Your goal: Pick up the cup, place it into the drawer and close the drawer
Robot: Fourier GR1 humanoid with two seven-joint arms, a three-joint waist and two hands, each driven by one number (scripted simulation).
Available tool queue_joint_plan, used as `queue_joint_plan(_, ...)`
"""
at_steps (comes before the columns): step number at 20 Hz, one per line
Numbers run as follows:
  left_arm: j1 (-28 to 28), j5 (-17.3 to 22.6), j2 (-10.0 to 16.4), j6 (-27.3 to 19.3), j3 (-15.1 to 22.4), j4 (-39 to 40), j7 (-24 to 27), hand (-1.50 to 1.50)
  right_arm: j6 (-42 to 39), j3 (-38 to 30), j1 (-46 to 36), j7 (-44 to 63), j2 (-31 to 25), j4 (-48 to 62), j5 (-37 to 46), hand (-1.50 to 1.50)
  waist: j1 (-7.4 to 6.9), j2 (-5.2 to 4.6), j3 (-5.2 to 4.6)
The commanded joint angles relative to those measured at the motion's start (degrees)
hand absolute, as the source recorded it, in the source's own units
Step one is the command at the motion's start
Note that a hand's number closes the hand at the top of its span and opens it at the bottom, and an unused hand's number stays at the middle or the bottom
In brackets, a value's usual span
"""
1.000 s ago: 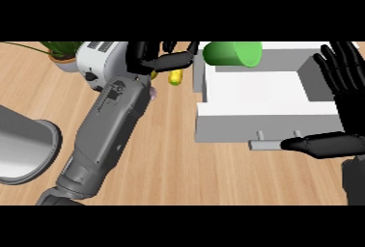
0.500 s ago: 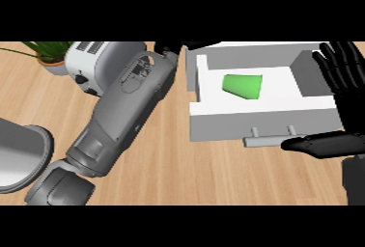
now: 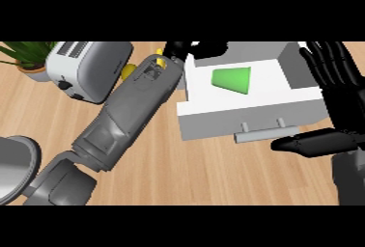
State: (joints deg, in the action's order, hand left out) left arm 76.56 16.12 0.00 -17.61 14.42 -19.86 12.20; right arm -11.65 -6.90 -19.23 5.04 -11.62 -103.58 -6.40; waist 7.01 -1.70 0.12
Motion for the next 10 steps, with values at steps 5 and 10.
queue_joint_plan(5,-1.7,2.5,0.0,2.9,7.7,2.4,-0.8,-1.5,-1.6,0.6,-2.1,-2.1,-0.1,2.7,-0.4,-1.5,2.95,-0.7,0.01)
queue_joint_plan(10,-4.8,8.4,0.0,2.0,5.7,-0.5,4.3,-1.5,-5.4,3.6,-4.6,-0.8,1.4,2.5,-5.0,-1.5,4.35,-1.17,-0.05)
